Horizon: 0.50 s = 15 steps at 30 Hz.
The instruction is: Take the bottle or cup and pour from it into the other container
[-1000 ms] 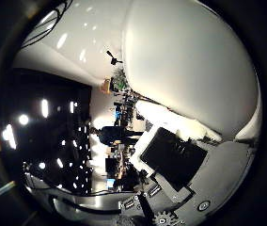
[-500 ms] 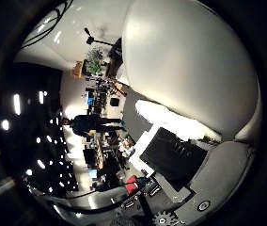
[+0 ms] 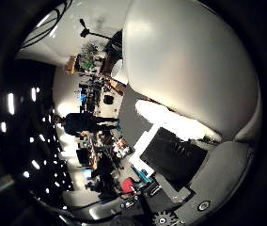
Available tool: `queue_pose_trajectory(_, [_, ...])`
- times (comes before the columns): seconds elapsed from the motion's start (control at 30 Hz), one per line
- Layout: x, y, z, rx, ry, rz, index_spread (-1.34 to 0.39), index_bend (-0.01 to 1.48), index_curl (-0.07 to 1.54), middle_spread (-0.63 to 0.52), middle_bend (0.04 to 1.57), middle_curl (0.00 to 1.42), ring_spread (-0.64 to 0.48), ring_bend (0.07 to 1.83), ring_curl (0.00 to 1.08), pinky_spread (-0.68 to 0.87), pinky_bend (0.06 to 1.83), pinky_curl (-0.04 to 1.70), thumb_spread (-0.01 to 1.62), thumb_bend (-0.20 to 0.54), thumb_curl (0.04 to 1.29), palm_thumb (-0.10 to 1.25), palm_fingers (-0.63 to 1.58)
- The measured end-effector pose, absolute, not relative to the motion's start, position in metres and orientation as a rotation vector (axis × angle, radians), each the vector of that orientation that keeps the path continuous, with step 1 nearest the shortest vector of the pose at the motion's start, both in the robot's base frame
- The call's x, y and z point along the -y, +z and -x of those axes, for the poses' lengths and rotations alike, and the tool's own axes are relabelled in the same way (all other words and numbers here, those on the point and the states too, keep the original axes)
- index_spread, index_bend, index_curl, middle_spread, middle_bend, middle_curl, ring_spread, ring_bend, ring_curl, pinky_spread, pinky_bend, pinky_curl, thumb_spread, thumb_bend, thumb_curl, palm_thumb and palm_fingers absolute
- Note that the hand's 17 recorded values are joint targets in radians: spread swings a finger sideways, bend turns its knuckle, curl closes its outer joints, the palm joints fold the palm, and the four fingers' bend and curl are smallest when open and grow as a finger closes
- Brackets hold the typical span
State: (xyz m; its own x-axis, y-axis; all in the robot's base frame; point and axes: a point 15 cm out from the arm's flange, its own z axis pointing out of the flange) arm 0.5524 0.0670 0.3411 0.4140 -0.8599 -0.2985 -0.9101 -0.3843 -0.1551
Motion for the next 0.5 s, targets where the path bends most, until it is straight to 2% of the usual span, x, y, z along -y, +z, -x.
queue_pose_trajectory(0.5, [-0.069,0.35,-0.563,-1.532,0.034,2.496,-0.65,0.22,1.2,-0.34,0.85,1.03,-0.28,1.19,0.73,-0.4,1.04,0.84,0.82,-0.03,0.58,0.82,1.06])
